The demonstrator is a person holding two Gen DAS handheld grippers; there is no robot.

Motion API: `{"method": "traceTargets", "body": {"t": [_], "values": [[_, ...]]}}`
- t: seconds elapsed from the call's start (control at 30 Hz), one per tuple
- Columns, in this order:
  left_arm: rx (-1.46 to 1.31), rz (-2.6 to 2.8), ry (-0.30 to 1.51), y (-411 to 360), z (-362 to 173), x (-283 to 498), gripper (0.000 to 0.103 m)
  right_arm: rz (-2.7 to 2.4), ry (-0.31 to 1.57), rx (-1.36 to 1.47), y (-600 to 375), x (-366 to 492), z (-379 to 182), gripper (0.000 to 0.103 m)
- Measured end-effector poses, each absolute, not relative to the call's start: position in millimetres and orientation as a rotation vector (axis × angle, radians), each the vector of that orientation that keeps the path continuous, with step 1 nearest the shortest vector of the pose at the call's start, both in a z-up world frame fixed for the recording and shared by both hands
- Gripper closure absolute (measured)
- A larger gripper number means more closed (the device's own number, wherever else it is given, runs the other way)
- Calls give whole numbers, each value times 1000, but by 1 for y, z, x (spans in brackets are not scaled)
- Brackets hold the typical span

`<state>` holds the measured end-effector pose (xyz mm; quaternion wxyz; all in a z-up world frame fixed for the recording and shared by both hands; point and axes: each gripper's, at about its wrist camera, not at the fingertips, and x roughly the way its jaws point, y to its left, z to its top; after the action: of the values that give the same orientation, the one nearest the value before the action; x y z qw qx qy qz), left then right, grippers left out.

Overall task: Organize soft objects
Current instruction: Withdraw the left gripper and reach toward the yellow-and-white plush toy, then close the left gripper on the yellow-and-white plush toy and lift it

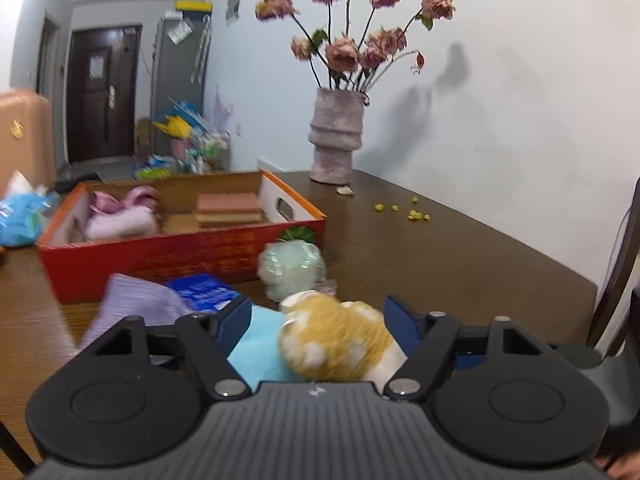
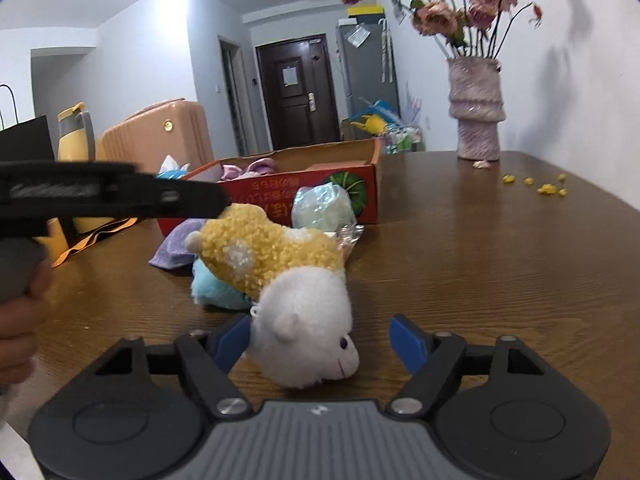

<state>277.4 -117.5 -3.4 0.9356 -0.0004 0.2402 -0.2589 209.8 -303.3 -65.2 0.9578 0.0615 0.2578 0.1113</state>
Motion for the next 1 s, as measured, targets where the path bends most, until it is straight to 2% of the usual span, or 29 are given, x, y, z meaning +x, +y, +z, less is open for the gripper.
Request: {"method": "traceTargets", "body": {"t": [0.03,0.07,0.1,0.17,0.5,0.87,0.93,1.0], "values": [[-10,-534,522,-121,-7,285,45,236,532,136,-304,214,-67,31],[-17,-539,548,-123,-10,290,62,244,540,148,-305,217,-68,38],[-26,-536,571,-124,-14,294,63,254,548,162,-306,220,-69,50],[-40,-541,555,-122,-17,293,65,252,555,174,-306,225,-71,51],[-63,-521,453,-81,14,246,67,343,460,97,-285,199,-42,52],[-106,-346,534,0,-20,193,66,533,519,-69,-205,184,-54,51],[-97,-346,550,7,-27,185,65,523,533,-137,-194,181,-59,47],[-90,-335,556,12,-32,180,59,491,508,-173,-189,176,-58,32]]}}
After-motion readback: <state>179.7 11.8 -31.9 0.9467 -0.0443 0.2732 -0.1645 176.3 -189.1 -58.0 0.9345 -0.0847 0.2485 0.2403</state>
